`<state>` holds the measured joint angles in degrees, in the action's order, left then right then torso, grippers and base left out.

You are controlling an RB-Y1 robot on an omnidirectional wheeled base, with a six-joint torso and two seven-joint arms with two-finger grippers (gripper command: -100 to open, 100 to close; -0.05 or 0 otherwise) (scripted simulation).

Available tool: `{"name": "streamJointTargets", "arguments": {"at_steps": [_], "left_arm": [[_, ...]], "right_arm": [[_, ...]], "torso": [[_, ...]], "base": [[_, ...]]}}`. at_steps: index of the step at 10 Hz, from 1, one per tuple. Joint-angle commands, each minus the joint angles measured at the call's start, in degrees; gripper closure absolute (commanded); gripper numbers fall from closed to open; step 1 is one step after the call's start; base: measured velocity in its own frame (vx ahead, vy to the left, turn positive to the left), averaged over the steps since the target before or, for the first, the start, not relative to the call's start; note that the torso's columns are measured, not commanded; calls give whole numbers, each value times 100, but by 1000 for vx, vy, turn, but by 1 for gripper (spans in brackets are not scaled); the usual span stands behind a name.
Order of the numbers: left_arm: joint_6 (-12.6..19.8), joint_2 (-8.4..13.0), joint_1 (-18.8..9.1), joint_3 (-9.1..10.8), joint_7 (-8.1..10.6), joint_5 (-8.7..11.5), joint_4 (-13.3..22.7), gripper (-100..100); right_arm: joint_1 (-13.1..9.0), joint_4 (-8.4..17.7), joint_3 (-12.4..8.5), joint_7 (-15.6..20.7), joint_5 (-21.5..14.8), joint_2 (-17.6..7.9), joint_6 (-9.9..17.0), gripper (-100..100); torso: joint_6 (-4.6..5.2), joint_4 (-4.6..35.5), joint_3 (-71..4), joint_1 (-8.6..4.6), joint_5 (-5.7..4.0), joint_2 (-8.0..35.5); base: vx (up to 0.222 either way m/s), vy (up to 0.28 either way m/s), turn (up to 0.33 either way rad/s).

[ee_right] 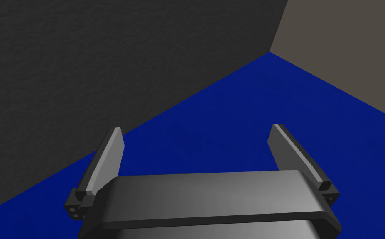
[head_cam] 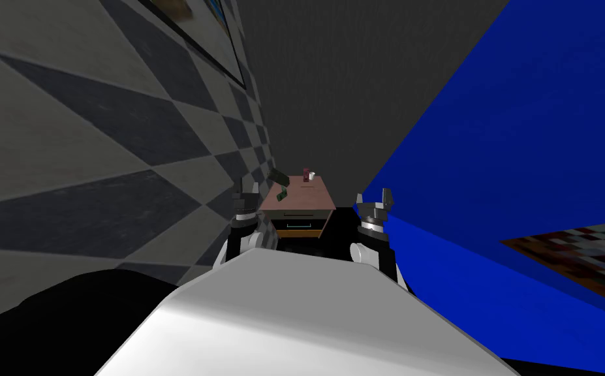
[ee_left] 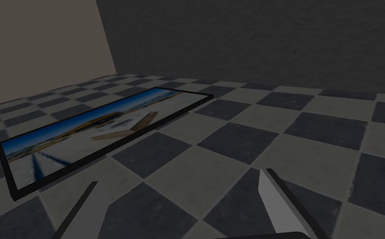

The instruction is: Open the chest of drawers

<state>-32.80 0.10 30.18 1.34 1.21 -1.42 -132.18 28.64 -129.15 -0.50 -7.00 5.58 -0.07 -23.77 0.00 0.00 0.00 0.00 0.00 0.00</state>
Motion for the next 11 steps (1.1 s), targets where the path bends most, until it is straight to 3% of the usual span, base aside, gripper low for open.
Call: {"name": "streamJointTargets", "arguments": {"at_steps": [1, 9, 10, 11], "left_arm": [[0, 0, 0, 0, 0, 0, 0, 0], [-1, 0, 0, 0, 0, 0, -2, 0], [-52, 186, -12, 4, -6, -7, 76, -100], [-102, 311, -25, 8, -13, -13, 152, -100]], "right_arm": [[0, 0, 0, 0, 0, 0, 0, 0], [0, -2, 0, 0, 0, 0, -1, 0], [0, -2, 0, 0, 0, 0, -1, 0], [0, 0, 0, 0, 0, 0, 0, 0]], "torso": [[0, 235, -467, 0, 0, 232], [0, 3537, -7073, 0, 0, 3539], [0, 3960, -7919, 0, 0, 3962], [0, 4149, -8314, 1, 0, 4153]], "base": [[0, 0, 0], [0, 0, 0], [10, -2, 6], [10, -7, 7]]}}
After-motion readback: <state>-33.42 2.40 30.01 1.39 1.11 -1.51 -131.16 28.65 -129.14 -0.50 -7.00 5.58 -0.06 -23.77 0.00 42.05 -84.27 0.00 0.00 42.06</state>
